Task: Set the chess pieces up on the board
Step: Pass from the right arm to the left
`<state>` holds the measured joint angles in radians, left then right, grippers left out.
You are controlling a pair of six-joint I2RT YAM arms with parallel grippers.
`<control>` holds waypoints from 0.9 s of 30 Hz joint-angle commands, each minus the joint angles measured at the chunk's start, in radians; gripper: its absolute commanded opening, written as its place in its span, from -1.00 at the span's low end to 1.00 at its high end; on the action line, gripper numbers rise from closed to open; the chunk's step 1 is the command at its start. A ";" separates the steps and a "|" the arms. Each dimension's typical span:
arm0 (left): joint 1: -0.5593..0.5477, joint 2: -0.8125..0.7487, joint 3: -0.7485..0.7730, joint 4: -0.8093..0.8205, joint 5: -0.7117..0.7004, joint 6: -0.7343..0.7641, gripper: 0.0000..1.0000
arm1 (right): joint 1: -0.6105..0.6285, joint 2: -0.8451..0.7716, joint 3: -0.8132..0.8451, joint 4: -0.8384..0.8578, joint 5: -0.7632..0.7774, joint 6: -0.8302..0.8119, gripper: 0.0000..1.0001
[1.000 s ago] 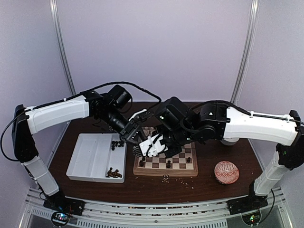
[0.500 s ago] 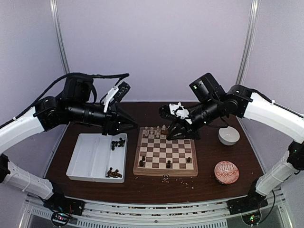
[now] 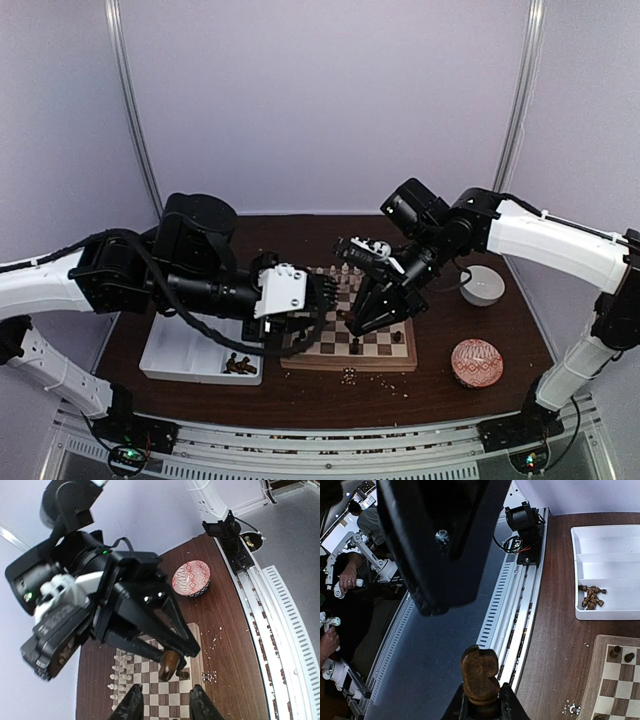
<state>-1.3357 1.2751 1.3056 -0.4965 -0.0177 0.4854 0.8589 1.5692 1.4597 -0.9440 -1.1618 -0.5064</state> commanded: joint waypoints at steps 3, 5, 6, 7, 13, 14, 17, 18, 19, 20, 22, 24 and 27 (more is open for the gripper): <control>-0.037 0.081 0.078 -0.059 -0.059 0.125 -0.37 | -0.003 0.030 0.027 -0.055 -0.053 -0.020 -0.80; -0.037 0.099 0.092 -0.059 -0.064 0.125 -0.37 | -0.002 0.029 0.024 -0.059 -0.052 -0.027 -0.80; -0.037 0.105 0.095 -0.061 -0.067 0.128 -0.37 | -0.003 0.027 0.022 -0.063 -0.049 -0.033 -0.80; -0.037 0.110 0.095 -0.060 -0.070 0.132 -0.37 | -0.002 0.026 0.021 -0.067 -0.045 -0.038 -0.80; -0.037 0.137 0.106 -0.060 -0.060 0.147 -0.40 | 0.000 0.024 0.022 -0.084 -0.035 -0.056 -0.79; -0.037 0.142 0.112 -0.060 -0.058 0.151 -0.44 | 0.002 0.025 0.023 -0.086 -0.035 -0.058 -0.78; -0.038 0.155 0.123 -0.061 -0.047 0.158 -0.53 | 0.005 0.029 0.030 -0.094 -0.039 -0.065 -0.78; -0.038 0.158 0.125 -0.061 -0.043 0.161 -0.57 | 0.006 0.030 0.032 -0.096 -0.042 -0.067 -0.77; -0.038 0.163 0.128 -0.061 -0.039 0.164 -0.61 | 0.006 0.031 0.033 -0.096 -0.042 -0.067 -0.77; -0.037 0.166 0.130 -0.061 -0.036 0.166 -0.64 | 0.007 0.031 0.033 -0.098 -0.042 -0.069 -0.77; -0.037 0.171 0.133 -0.062 -0.031 0.169 -0.68 | 0.006 0.031 0.035 -0.103 -0.044 -0.073 -0.77; -0.038 0.174 0.136 -0.063 -0.027 0.172 -0.72 | 0.006 0.031 0.034 -0.104 -0.044 -0.075 -0.77; -0.038 0.184 0.138 -0.062 -0.022 0.174 -0.75 | 0.006 0.031 0.033 -0.106 -0.048 -0.076 -0.76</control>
<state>-1.3716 1.4406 1.4071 -0.5758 -0.0624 0.6460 0.8600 1.5993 1.4673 -1.0382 -1.1862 -0.5667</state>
